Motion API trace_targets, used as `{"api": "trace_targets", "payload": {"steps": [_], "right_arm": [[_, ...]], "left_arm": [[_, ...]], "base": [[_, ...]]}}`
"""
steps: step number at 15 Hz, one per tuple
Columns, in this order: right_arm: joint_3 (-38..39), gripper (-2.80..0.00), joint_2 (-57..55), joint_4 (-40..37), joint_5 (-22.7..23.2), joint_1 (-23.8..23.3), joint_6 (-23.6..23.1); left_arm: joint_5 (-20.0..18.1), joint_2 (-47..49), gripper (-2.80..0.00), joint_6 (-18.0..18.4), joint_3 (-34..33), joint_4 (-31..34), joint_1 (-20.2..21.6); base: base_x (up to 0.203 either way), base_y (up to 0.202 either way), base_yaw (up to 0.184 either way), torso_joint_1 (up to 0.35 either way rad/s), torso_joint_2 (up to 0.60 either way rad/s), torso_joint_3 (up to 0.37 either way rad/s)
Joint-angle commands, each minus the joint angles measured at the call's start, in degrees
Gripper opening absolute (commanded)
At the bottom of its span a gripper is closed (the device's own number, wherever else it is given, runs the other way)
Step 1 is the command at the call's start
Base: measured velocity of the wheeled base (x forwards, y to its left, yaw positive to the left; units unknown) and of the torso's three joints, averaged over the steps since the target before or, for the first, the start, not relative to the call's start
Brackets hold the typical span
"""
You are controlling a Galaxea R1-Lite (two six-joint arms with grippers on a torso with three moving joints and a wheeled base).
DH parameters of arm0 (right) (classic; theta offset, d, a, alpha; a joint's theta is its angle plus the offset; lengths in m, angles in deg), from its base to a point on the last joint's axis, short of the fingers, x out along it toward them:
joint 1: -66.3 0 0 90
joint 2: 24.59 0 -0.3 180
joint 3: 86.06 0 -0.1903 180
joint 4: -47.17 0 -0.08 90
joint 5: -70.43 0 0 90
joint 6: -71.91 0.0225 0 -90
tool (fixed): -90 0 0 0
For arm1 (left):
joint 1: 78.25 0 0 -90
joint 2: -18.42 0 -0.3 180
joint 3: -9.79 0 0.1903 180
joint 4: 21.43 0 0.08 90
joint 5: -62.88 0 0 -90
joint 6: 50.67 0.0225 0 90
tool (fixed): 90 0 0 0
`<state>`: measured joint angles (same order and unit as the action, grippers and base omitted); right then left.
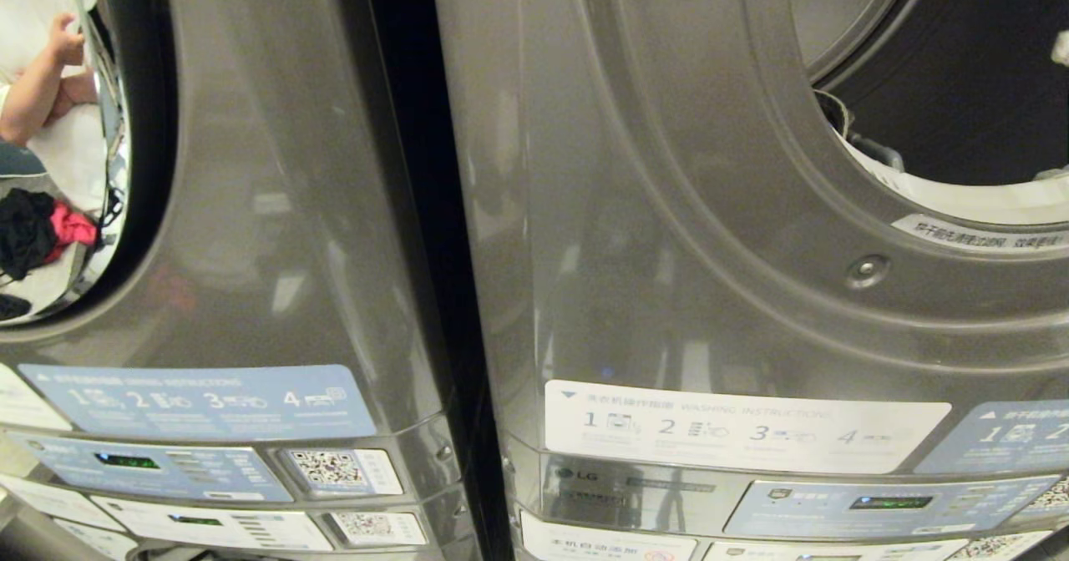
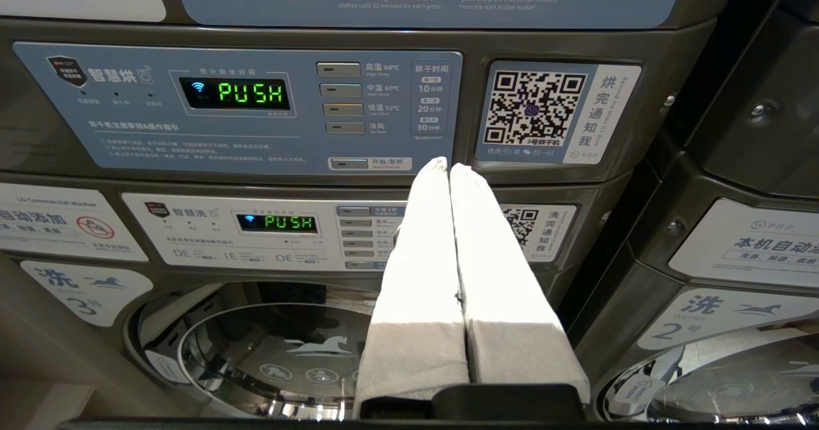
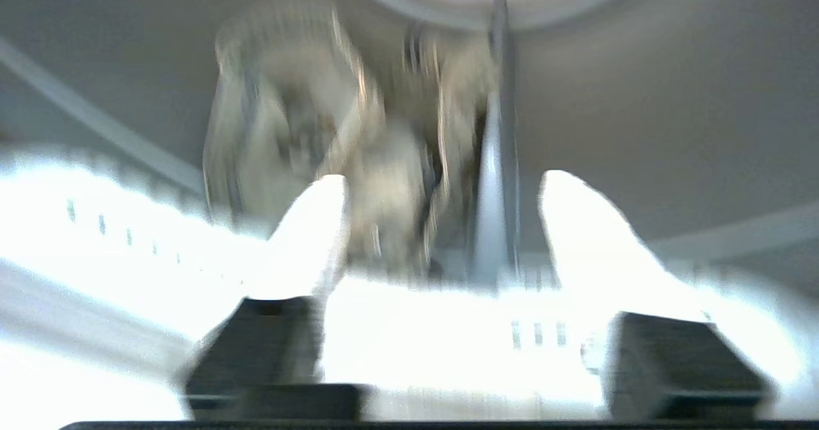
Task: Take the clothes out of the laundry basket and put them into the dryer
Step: Put the clothes in the dryer
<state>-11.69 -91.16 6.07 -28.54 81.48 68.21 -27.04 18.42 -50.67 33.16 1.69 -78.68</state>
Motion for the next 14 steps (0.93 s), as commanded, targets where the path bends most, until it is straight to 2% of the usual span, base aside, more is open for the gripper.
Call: {"api": "trace_targets", "payload": {"steps": [1, 8, 10, 11, 13, 14], "right_arm": [[8.9, -2.8, 8.9, 0.3, -0.3, 0.0, 0.1], [39.9, -2.8, 36.2, -3.0, -8.5, -0.7, 0.0], [49.5, -2.8, 45.7, -4.7, -8.7, -4.1, -0.5], [53.1, -2.8, 48.5, -5.2, -6.5, -7.9, -0.5], [60.9, -2.8, 53.5, -5.3, 3.7, -15.9, -0.8], [64.7, -2.8, 54.1, -3.9, 5.9, -16.8, -1.1]], "left_arm": [[0.0, 0.0, -2.8, 0.0, 0.0, 0.0, 0.0], [0.0, 0.0, -2.8, 0.0, 0.0, 0.0, 0.0], [0.0, 0.0, -2.8, 0.0, 0.0, 0.0, 0.0], [0.0, 0.0, -2.8, 0.0, 0.0, 0.0, 0.0], [0.0, 0.0, -2.8, 0.1, 0.0, 0.0, 0.0], [0.0, 0.0, -2.8, 0.1, 0.0, 0.0, 0.0]], "base": [[0.0, 0.0, 0.0, 0.0, 0.0, 0.0], [0.0, 0.0, 0.0, 0.0, 0.0, 0.0], [0.0, 0.0, 0.0, 0.0, 0.0, 0.0], [0.0, 0.0, 0.0, 0.0, 0.0, 0.0], [0.0, 0.0, 0.0, 0.0, 0.0, 0.0], [0.0, 0.0, 0.0, 0.0, 0.0, 0.0]]}}
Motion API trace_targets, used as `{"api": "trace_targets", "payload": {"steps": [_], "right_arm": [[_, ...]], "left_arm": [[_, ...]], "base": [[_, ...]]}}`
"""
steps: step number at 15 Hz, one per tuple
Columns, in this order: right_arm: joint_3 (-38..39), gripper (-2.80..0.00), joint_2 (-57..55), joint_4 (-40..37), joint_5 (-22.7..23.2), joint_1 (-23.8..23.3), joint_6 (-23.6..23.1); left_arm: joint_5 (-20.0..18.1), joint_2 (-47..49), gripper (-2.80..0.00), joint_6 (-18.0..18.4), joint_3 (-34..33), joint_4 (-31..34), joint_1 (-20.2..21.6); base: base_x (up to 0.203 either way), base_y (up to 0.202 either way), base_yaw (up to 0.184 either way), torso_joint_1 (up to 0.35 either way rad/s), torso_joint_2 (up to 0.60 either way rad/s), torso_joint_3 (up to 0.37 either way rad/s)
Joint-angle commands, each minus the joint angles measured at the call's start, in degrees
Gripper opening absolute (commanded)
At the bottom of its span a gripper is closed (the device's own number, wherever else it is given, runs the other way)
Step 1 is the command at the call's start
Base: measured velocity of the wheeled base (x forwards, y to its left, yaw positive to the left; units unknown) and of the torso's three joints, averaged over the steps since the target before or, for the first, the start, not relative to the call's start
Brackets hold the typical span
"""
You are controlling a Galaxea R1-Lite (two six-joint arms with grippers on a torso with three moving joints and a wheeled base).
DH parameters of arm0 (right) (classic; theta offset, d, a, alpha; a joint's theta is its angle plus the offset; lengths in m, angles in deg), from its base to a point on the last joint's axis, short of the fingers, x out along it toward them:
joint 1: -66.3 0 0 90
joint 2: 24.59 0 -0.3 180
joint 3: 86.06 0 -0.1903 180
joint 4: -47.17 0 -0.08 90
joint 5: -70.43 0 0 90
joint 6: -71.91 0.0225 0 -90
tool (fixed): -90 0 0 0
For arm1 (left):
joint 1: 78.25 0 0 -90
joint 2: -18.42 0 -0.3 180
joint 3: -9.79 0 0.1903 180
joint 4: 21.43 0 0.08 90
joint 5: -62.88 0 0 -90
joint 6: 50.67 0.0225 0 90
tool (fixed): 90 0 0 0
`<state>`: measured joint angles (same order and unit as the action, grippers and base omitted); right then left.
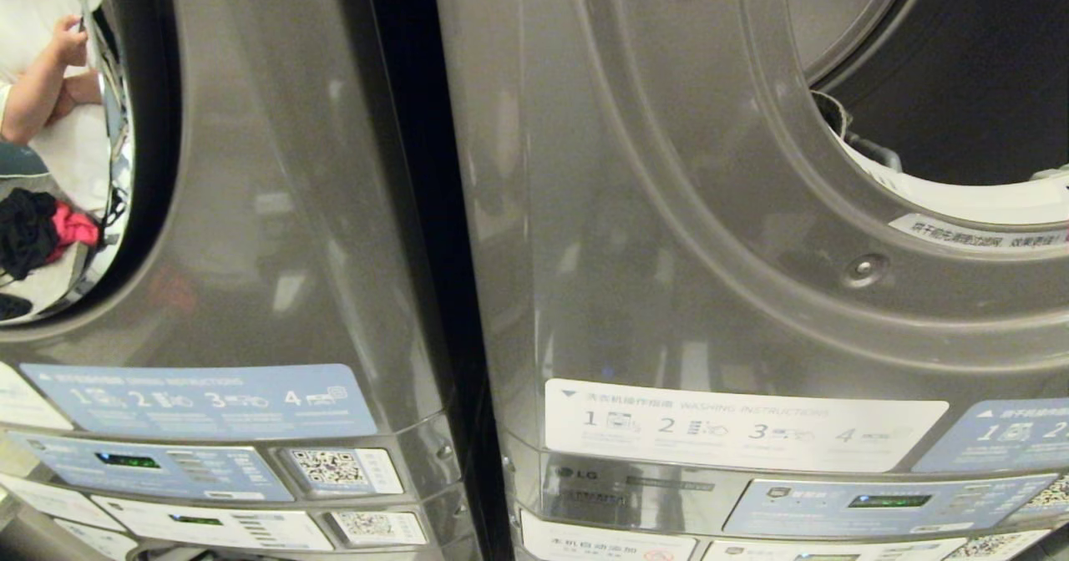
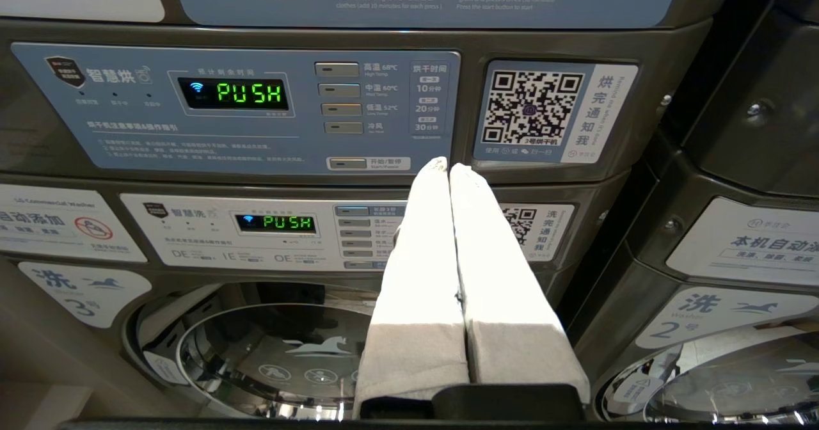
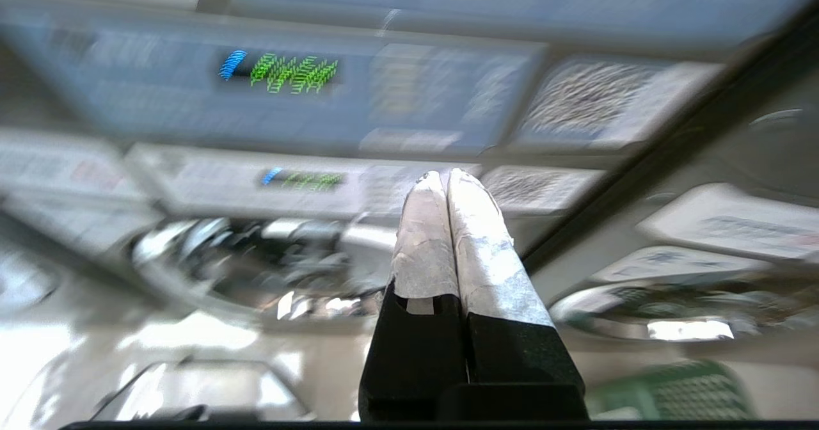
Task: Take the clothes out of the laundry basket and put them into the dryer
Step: Put the clothes in the dryer, then close the dryer
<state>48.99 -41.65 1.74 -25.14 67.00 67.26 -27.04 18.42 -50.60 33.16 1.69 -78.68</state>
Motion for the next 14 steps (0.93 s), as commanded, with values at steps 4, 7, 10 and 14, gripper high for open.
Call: {"api": "trace_targets", "payload": {"steps": [4, 7, 10, 14], "right_arm": [[20.4, -2.8, 8.9, 19.8, 6.3, -1.8, -2.0], [21.1, -2.8, 17.4, 21.4, 7.6, -1.4, -3.0], [21.3, -2.8, 17.1, 21.6, 7.8, -1.3, -2.2], [21.1, -2.8, 17.1, 20.6, 6.8, -1.3, -1.5]], "left_arm": [[0.0, 0.0, -2.8, 0.0, 0.1, 0.0, 0.0], [0.0, 0.0, -2.8, 0.0, 0.0, 0.0, 0.0], [0.0, 0.0, -2.8, 0.0, 0.0, 0.0, 0.0], [0.0, 0.0, -2.8, 0.0, 0.0, 0.0, 0.0]], "base": [[0.0, 0.0, 0.0, 0.0, 0.0, 0.0], [0.0, 0.0, 0.0, 0.0, 0.0, 0.0], [0.0, 0.0, 0.0, 0.0, 0.0, 0.0], [0.0, 0.0, 0.0, 0.0, 0.0, 0.0]]}}
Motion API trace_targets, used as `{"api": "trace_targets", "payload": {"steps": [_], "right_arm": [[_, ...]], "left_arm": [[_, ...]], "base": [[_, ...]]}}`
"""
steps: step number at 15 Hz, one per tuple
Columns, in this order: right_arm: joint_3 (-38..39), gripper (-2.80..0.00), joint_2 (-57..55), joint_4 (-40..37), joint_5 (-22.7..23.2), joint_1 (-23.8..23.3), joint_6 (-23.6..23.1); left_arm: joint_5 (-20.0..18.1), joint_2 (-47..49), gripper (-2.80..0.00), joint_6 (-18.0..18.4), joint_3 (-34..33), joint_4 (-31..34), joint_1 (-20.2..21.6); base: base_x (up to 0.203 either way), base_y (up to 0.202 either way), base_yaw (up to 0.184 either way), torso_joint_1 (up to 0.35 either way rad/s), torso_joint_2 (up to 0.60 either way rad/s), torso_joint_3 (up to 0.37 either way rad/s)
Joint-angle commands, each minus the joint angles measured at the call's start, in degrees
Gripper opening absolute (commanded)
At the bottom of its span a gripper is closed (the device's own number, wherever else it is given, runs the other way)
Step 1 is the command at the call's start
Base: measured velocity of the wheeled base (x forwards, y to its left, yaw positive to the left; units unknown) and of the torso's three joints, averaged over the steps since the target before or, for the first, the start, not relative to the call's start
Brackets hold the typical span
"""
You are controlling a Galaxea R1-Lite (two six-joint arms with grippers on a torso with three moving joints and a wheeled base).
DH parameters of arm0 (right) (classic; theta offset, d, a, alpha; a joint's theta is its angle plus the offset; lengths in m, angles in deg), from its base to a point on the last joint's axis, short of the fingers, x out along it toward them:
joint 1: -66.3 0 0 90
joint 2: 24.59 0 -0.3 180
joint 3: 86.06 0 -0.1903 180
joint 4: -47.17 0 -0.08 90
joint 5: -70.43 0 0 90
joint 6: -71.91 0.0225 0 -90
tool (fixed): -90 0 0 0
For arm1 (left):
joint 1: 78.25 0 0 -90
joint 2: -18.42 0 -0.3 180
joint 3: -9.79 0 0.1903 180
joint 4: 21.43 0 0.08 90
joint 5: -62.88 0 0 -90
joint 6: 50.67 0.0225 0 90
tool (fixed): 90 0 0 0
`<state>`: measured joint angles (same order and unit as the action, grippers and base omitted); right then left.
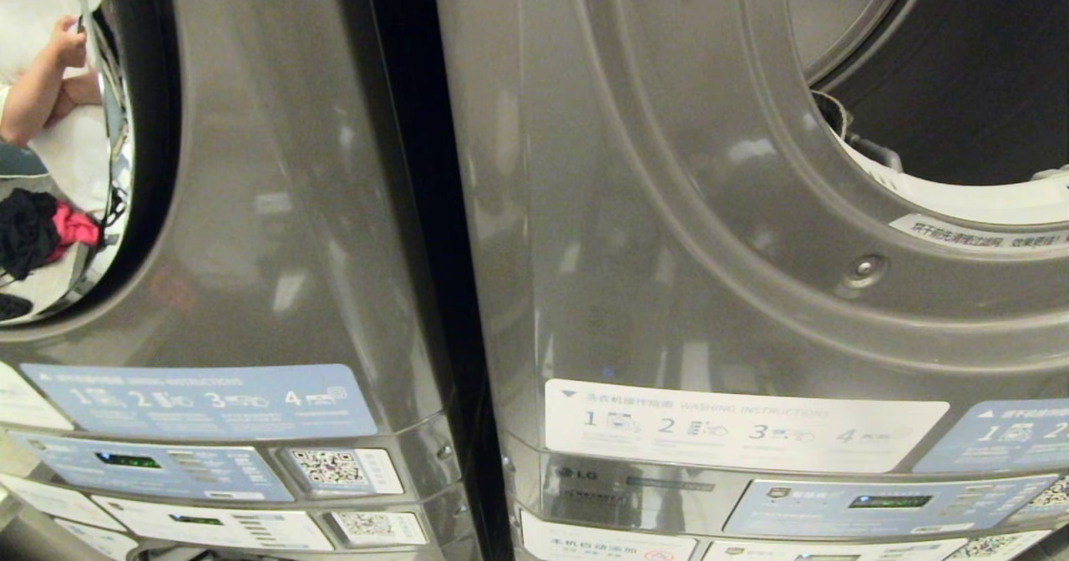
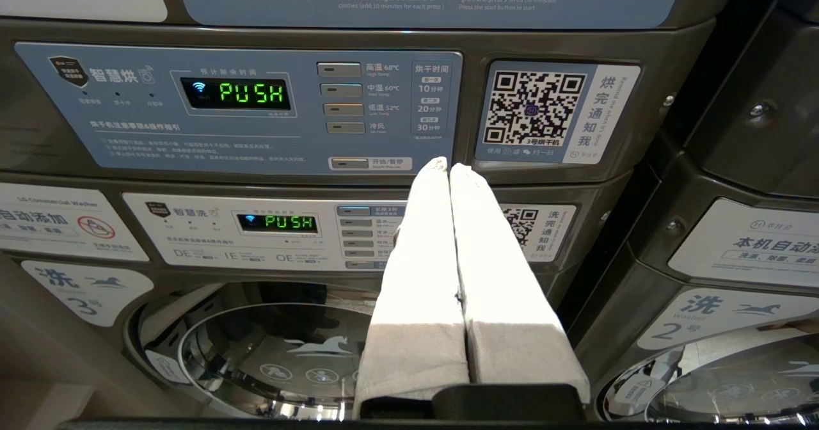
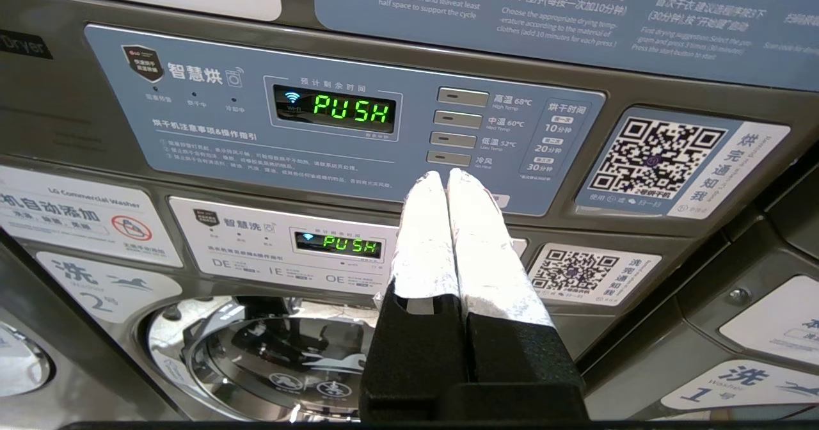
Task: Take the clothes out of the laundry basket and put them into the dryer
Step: Close the dryer
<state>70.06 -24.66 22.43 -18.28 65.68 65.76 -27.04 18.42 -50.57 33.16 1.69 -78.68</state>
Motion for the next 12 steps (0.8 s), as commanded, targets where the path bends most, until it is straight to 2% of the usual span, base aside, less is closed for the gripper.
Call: {"api": "trace_targets", "payload": {"steps": [1, 12], "right_arm": [[0.0, -2.8, 0.1, -0.1, -0.1, 0.0, 0.0], [0.5, -2.8, 0.1, 1.2, 0.1, 0.0, 0.2]], "left_arm": [[0.0, 0.0, -2.8, 0.0, 0.0, 0.0, 0.0], [0.0, 0.0, -2.8, 0.0, 0.0, 0.1, 0.0]], "base": [[0.0, 0.0, 0.0, 0.0, 0.0, 0.0], [0.0, 0.0, 0.0, 0.0, 0.0, 0.0]]}}
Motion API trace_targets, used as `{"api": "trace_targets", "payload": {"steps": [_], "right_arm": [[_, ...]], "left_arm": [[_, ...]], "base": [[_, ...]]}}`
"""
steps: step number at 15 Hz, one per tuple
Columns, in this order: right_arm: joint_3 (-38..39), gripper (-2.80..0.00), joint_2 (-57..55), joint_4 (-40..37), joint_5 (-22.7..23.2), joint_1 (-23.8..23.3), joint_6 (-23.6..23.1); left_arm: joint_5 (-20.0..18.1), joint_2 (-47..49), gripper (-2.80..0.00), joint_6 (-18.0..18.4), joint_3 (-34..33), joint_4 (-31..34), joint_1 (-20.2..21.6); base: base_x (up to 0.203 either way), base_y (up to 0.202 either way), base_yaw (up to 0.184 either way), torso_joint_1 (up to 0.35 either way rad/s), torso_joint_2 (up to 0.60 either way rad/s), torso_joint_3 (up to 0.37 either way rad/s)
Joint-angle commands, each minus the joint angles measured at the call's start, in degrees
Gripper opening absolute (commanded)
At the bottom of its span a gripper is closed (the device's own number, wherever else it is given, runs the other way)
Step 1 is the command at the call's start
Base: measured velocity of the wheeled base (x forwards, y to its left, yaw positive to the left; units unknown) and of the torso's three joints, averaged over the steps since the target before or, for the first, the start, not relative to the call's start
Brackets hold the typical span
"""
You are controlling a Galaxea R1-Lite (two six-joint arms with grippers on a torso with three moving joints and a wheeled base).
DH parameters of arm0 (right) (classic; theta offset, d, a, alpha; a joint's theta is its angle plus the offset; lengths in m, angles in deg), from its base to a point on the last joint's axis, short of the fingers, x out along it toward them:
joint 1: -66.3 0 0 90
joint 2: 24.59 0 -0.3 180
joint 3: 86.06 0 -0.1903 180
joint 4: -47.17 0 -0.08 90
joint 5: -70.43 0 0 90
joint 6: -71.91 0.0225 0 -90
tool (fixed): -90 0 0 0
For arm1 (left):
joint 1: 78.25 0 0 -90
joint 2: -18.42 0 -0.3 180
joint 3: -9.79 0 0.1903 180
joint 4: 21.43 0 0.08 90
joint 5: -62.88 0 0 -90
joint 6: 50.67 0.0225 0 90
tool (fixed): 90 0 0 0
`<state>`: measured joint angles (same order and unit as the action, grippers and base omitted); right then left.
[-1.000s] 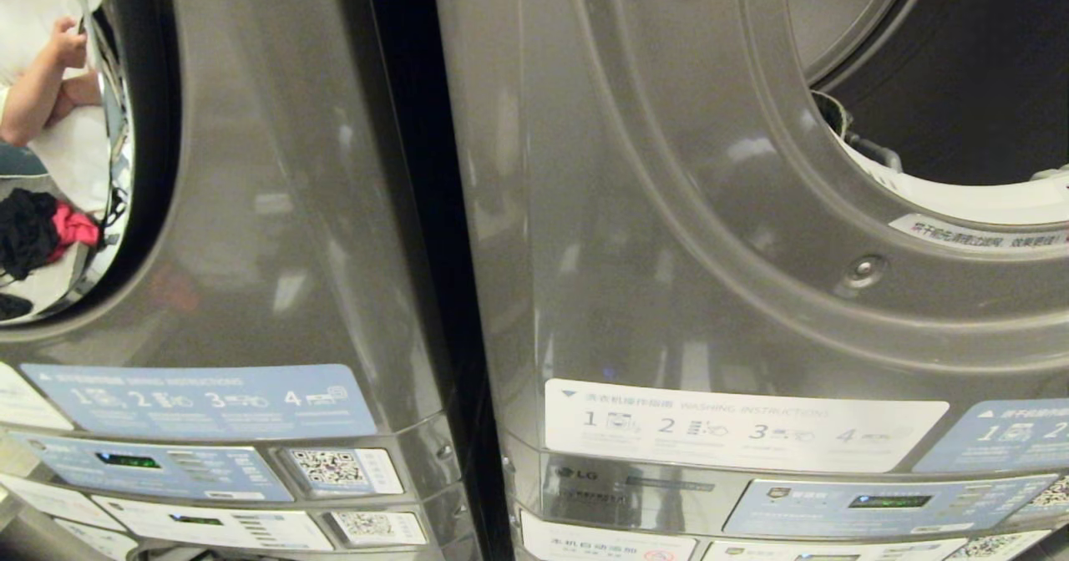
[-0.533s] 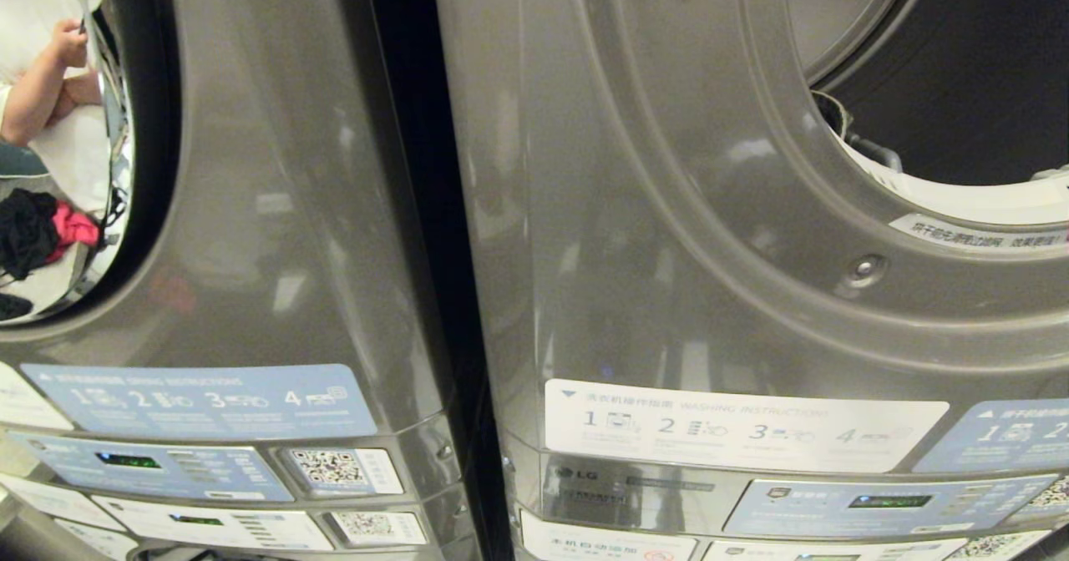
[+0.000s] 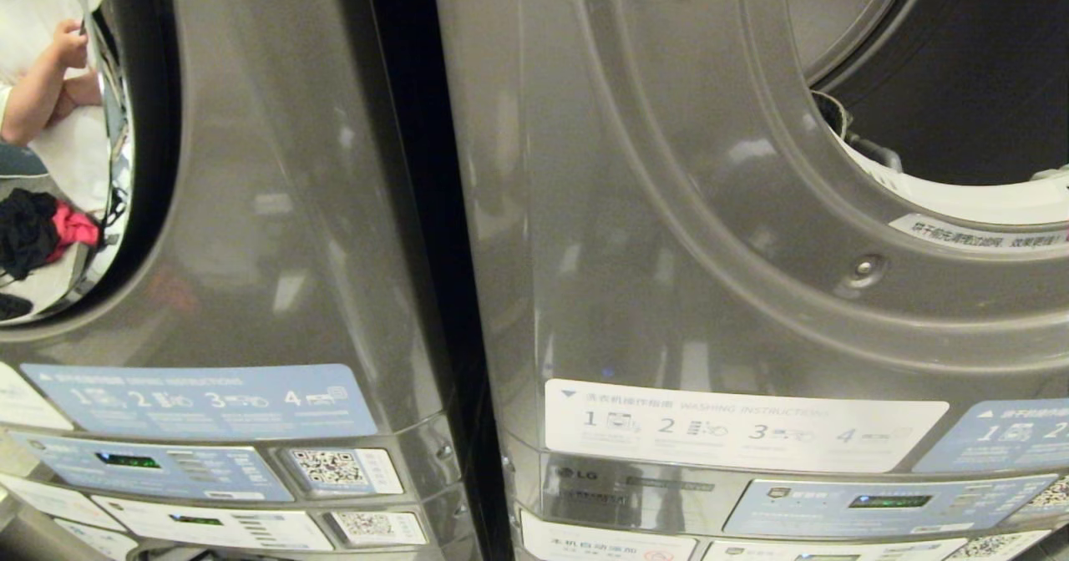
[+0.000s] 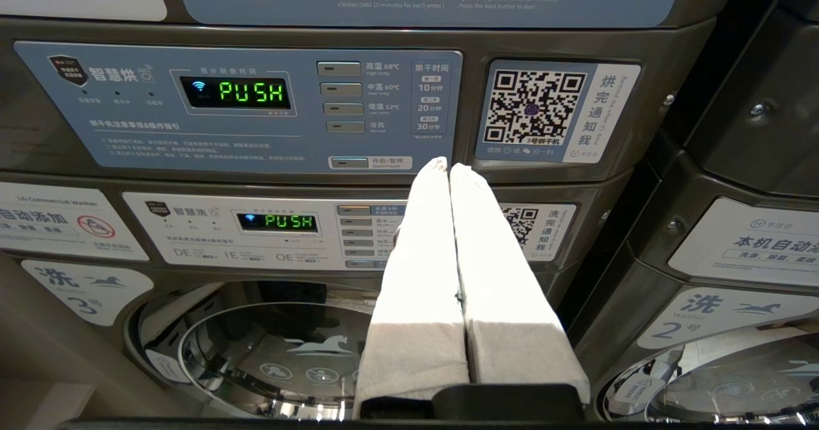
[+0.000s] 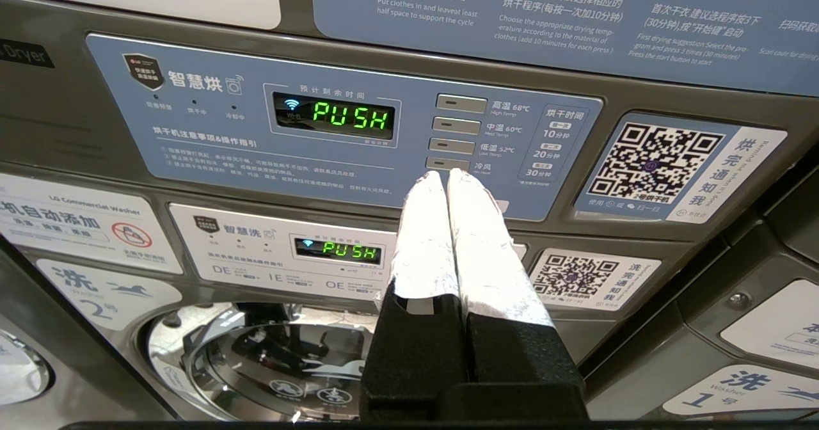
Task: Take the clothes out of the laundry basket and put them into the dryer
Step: Close the dryer
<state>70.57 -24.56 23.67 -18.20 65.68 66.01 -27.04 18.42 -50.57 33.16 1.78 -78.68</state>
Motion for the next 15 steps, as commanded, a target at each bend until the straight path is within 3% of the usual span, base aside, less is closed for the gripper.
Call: {"api": "trace_targets", "payload": {"steps": [1, 6, 15], "right_arm": [[0.0, -2.8, 0.0, 0.0, 0.0, 0.0, -0.1], [0.0, -2.8, 0.0, 0.0, -0.1, 0.0, -0.3], [0.1, -2.8, 0.0, 0.0, -0.1, 0.0, -0.2]], "left_arm": [[0.0, 0.0, -2.8, 0.0, 0.0, 0.0, 0.0], [0.0, 0.0, -2.8, 0.0, 0.0, -0.1, 0.0], [0.0, 0.0, -2.8, 0.0, 0.0, -0.1, 0.0]], "base": [[0.0, 0.0, 0.0, 0.0, 0.0, 0.0], [-0.023, 0.0, 0.0, 0.004, 0.0, 0.0], [-0.193, 0.0, 0.001, -0.001, 0.0, 0.002]]}}
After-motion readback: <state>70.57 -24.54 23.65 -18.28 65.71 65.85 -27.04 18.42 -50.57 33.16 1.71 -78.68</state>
